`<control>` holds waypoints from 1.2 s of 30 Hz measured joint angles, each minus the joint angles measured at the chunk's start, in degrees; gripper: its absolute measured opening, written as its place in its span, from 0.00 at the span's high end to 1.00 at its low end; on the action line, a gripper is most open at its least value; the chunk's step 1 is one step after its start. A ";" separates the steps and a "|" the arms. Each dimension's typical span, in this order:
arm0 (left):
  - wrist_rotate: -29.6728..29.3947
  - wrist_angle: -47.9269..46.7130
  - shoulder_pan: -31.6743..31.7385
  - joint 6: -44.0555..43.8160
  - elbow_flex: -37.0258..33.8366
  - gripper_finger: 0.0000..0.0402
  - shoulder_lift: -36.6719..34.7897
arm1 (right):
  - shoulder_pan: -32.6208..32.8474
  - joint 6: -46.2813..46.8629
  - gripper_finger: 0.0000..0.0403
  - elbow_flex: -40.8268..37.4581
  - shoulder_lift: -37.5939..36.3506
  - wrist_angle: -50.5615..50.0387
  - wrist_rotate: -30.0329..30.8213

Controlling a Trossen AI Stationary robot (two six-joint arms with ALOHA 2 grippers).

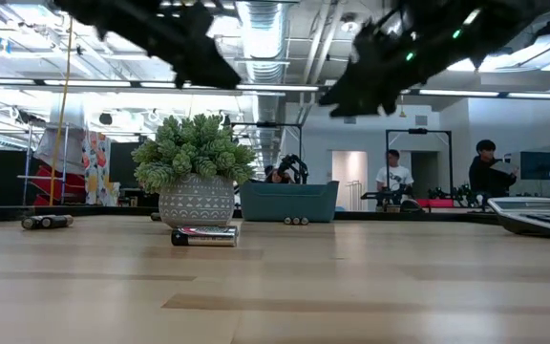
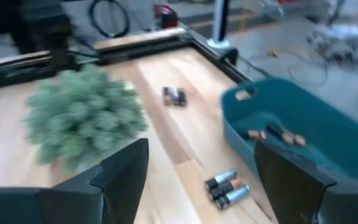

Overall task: Sort batteries
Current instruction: Put the silver battery into the green bin

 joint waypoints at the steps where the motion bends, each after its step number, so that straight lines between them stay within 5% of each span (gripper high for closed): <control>1: -0.99 0.66 -0.77 -0.60 -1.90 0.71 -1.74 | -0.75 1.59 0.24 0.00 1.64 0.96 0.00; 7: -6.49 9.92 -5.27 -3.11 -13.64 0.71 -9.56 | -3.51 9.95 0.24 1.21 13.35 5.19 0.68; 14: -7.82 11.53 -6.71 -4.63 -18.91 0.71 -16.66 | -4.45 11.68 0.24 6.47 23.72 4.85 0.89; 36: -7.73 10.50 -8.82 2.69 -19.40 0.71 -20.06 | -4.07 23.37 0.24 7.54 27.16 0.06 10.57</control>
